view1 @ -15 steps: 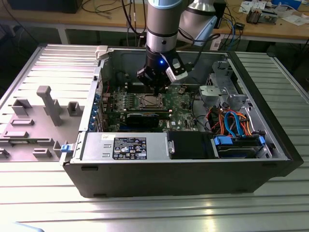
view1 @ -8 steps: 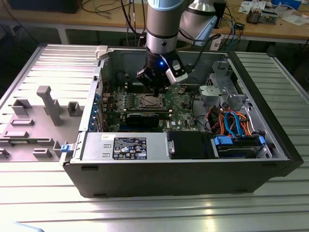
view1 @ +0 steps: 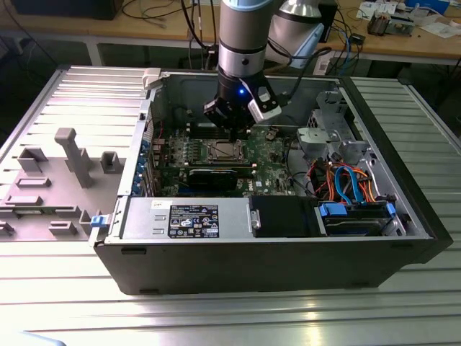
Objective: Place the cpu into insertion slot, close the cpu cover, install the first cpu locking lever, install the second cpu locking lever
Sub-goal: 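Install the second cpu locking lever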
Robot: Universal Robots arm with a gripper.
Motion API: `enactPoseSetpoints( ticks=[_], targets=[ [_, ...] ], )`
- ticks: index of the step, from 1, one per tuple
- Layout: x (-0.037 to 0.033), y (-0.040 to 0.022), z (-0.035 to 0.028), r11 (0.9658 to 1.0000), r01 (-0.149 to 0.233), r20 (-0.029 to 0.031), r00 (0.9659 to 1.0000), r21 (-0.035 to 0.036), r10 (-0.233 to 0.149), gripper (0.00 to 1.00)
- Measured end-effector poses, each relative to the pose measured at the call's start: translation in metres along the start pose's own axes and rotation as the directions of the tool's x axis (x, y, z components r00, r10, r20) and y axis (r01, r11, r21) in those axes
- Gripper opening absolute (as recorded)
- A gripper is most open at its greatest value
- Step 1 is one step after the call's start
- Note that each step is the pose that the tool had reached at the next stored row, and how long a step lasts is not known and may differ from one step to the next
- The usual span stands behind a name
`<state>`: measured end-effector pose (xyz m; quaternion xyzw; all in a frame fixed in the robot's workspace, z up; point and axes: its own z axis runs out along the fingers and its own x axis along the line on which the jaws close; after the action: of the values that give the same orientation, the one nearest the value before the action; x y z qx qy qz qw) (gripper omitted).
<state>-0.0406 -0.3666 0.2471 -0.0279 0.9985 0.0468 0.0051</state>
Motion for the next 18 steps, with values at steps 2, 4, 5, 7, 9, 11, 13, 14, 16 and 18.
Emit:
enactPoseSetpoints(
  ticks=[2, 4, 5, 7, 9, 11, 13, 14, 16, 18],
  targets=[
    [0.0007, -0.0058, 0.0, 0.9999, 0.0, 0.0006, 1.0, -0.0106, 0.0, 0.11],
    [0.0012, -0.0113, -0.0004, 0.9999, 0.0, 0.0009, 1.0, -0.0143, 0.0, 0.11],
    [0.0016, -0.0139, -0.0006, 0.9999, 0.0, 0.0009, 1.0, -0.0146, 0.0, 0.11],
    [0.0022, -0.0174, -0.0009, 0.9999, 0.0, 0.0006, 1.0, -0.0145, 0.0, 0.11],
    [0.0024, -0.019, -0.0011, 0.9999, 0.0, -0.0022, 1.0, -0.0147, 0.0, 0.11],
    [0.0028, -0.0207, -0.0011, 0.9999, -0.001, -0.0083, 1.0, -0.0149, 0.001, 0.11],
    [0.0047, -0.0227, -0.0007, 0.9999, -0.001, -0.0095, 1.0, -0.0151, 0.001, 0.11],
    [0.0059, -0.0233, -0.0004, 0.9999, 0.0, -0.0096, 1.0, -0.0151, 0.0, 0.11],
    [0.0088, -0.0245, 0.0002, 0.9999, 0.003, -0.0099, 0.9999, -0.0151, -0.003, 0.11],
    [0.011, -0.0255, 0.0011, 0.9998, 0.008, -0.0103, 0.9999, -0.0153, -0.008, 0.11]
  ],
)
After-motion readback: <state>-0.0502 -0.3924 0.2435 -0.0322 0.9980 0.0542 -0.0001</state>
